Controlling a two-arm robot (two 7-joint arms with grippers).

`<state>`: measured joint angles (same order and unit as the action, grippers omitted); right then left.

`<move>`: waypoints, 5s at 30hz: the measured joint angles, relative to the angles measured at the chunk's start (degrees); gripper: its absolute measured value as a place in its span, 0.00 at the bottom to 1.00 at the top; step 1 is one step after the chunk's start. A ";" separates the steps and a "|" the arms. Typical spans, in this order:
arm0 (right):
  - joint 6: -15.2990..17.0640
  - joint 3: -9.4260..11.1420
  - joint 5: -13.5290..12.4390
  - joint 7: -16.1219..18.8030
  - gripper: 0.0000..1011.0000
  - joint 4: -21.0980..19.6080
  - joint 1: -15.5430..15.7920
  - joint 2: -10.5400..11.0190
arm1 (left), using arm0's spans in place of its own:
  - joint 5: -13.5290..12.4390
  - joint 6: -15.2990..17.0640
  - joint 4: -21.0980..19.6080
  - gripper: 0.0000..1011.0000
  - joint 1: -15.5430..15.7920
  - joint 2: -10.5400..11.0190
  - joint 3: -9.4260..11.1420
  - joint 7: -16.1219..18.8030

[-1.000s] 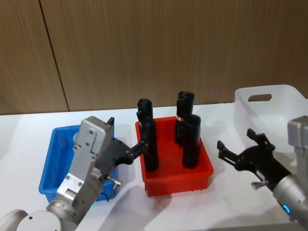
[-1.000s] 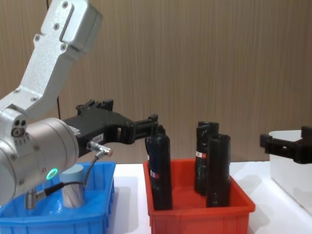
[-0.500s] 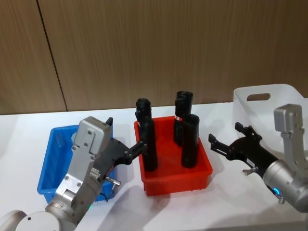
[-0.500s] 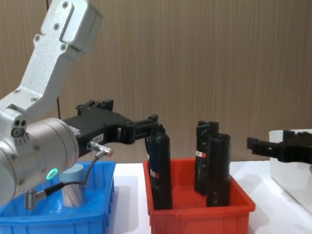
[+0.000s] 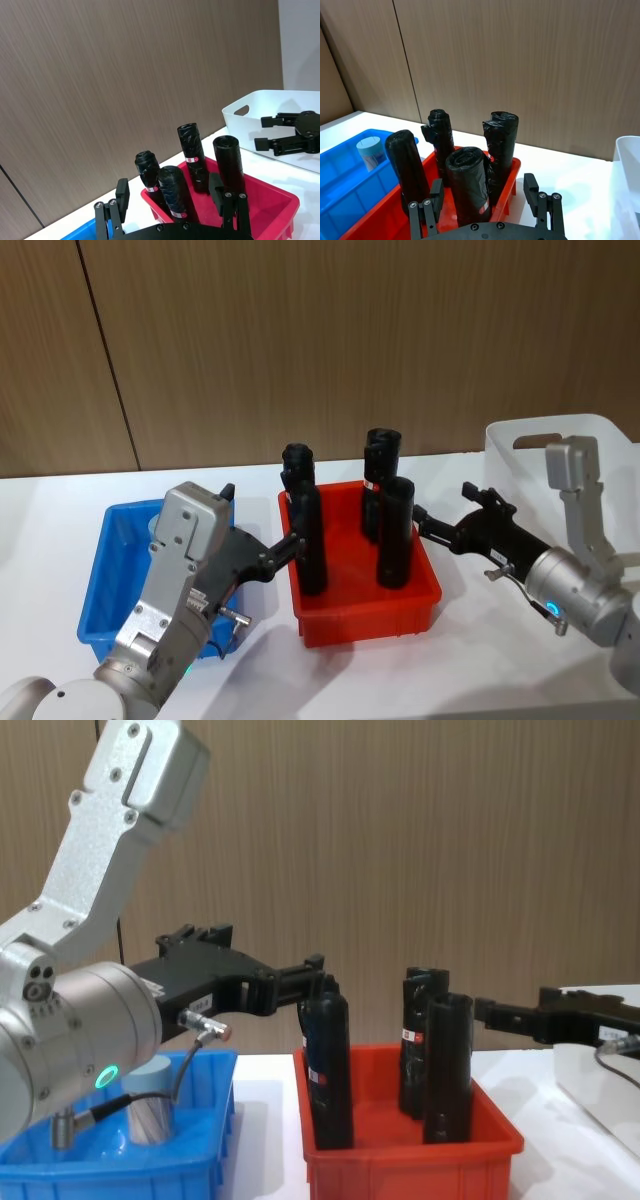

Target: Pick the cotton swabs from the blue box and place them into the white box.

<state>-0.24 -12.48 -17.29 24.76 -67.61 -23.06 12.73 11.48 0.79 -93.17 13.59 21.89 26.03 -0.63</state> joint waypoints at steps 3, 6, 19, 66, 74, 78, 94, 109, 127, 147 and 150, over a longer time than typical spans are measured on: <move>-0.48 -0.18 0.00 1.08 0.99 2.13 -1.45 -0.48 | 0.00 0.00 0.00 0.99 0.00 0.00 0.00 0.00; -0.80 -0.32 0.02 1.75 0.99 3.43 -2.38 -0.80 | 0.00 0.00 0.00 0.99 0.00 0.00 -0.01 0.00; -2.59 -1.20 0.86 4.57 0.99 10.40 -7.04 -2.48 | 0.00 0.00 0.00 0.99 0.00 0.00 0.00 0.00; -10.80 -2.97 2.67 9.79 0.62 31.90 -19.51 -6.63 | 0.00 0.00 0.00 0.99 0.00 0.00 0.00 0.00; -11.02 -3.20 2.28 10.44 0.49 32.43 -19.89 -6.82 | 0.00 0.00 0.00 0.99 0.00 0.00 0.00 0.00; -10.79 -3.22 2.07 10.54 0.47 31.44 -19.52 -6.77 | 0.00 0.00 0.00 0.99 0.00 0.00 0.00 0.00; -6.12 -2.18 0.49 8.50 0.38 15.63 -14.28 -4.42 | 0.00 0.00 0.00 0.99 0.00 0.00 0.00 0.00; -0.02 0.93 0.24 1.82 0.34 -1.14 -10.02 -0.56 | 0.00 0.00 0.00 0.99 0.00 0.00 0.00 0.00; 2.82 5.84 3.28 -6.70 0.34 -6.62 -9.15 4.10 | 0.00 0.00 0.00 0.99 0.00 0.00 0.00 0.00; 3.06 8.97 6.73 -10.68 0.34 5.38 -13.24 6.70 | 0.00 0.00 0.00 0.99 0.00 0.00 0.00 0.00; 2.74 9.14 6.80 -10.68 0.40 7.26 -13.86 6.78 | 0.00 0.00 0.00 0.99 0.00 0.00 0.00 0.00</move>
<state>2.50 -3.33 -10.49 14.07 -60.35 -36.92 19.51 11.48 0.80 -93.18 13.59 21.90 26.03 -0.62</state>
